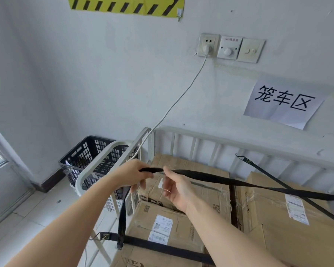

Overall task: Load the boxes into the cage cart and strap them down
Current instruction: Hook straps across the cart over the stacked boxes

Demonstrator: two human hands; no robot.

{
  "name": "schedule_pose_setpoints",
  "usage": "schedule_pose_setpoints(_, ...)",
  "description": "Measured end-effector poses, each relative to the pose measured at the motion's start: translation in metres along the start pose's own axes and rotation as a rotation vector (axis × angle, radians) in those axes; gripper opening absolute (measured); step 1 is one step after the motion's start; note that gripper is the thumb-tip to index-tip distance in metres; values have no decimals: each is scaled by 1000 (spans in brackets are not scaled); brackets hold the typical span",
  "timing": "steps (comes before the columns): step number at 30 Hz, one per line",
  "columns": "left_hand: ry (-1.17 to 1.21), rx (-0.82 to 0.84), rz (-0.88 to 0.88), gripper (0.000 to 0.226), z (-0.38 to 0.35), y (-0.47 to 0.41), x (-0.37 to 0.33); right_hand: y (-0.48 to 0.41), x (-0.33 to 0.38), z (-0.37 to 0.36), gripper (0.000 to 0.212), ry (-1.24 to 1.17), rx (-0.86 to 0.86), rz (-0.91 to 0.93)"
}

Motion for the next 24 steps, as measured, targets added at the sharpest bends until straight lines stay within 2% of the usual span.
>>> schedule_pose_setpoints(2,5,-8,28,14,6,-2,9,0,-1,8,31,-198,-7,23)
schedule_pose_setpoints(4,-22,-36,52,17,9,-6,13,1,1,21,29,-259,-65,51)
schedule_pose_setpoints(7,-52,-83,71,23,7,-16,16,3,3,34,33,-193,-178,47)
schedule_pose_setpoints(10,-8,-111,37,14,8,-27,15,4,3,45,44,-140,-300,19)
schedule_pose_setpoints(12,74,-64,9,8,6,-29,14,4,3,51,52,-121,-330,2)
schedule_pose_setpoints(15,204,42,0,34,2,-29,17,4,-2,51,44,-174,-322,-37)
schedule_pose_setpoints(16,176,46,-2,39,4,-29,18,5,-3,48,36,-207,-315,-44)
schedule_pose_setpoints(18,27,28,-30,33,11,-29,16,6,-5,47,22,-248,-315,-37)
schedule_pose_setpoints(20,-164,20,-73,16,13,-30,10,6,-5,45,18,-269,-317,-12)
schedule_pose_setpoints(21,-274,18,-83,15,13,-30,7,5,-5,44,17,-284,-311,3)
schedule_pose_setpoints(24,-471,3,-31,27,9,-32,10,6,-8,33,22,-349,-298,35)
Point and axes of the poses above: each hand's wrist, its own y-axis away from the middle knuckle, its own z-axis out of the back of the hand, x = y × z, the point moved 10 cm from there along -y, towards the middle knuckle, and after that the axes turned 8 degrees about x, right-handed, at the moved point
